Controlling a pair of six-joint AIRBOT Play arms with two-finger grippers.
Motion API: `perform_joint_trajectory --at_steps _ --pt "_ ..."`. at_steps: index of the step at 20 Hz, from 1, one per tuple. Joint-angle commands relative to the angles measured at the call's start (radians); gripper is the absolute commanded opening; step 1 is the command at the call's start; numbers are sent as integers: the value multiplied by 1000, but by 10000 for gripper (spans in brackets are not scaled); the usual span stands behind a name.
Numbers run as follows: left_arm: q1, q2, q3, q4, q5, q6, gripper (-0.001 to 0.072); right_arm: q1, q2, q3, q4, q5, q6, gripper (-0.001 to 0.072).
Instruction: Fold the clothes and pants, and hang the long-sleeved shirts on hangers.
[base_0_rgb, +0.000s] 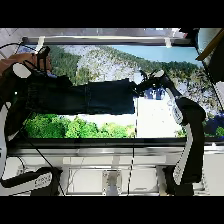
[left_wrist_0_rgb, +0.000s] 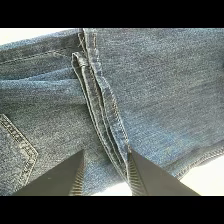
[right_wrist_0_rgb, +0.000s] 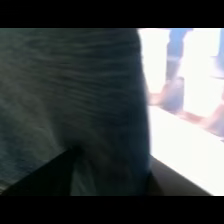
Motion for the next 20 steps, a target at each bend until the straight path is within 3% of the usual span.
perform_joint_trajectory --at_steps 1,2,5,9,12,15,20 --pt "0 0 0 1 -5 0 204 56 -2 24 100 58 -10 60" --pt "0 0 0 2 -9 2 24 62 8 42 94 88 -10 21" --pt "-8 0 0 1 -58 0 20 54 74 80 47 186 -7 22" --pt "-116 -1 -1 2 -99 1 20 2 245 80 -152 313 58 22" --pt "-292 -42 -2 68 -26 0 20 -54 362 80 -233 460 115 22" --pt "-463 -180 -2 134 62 -2 20 -105 458 80 -231 482 153 22" --pt "-639 -365 -2 127 289 -119 20 -103 532 80 -191 487 151 22"
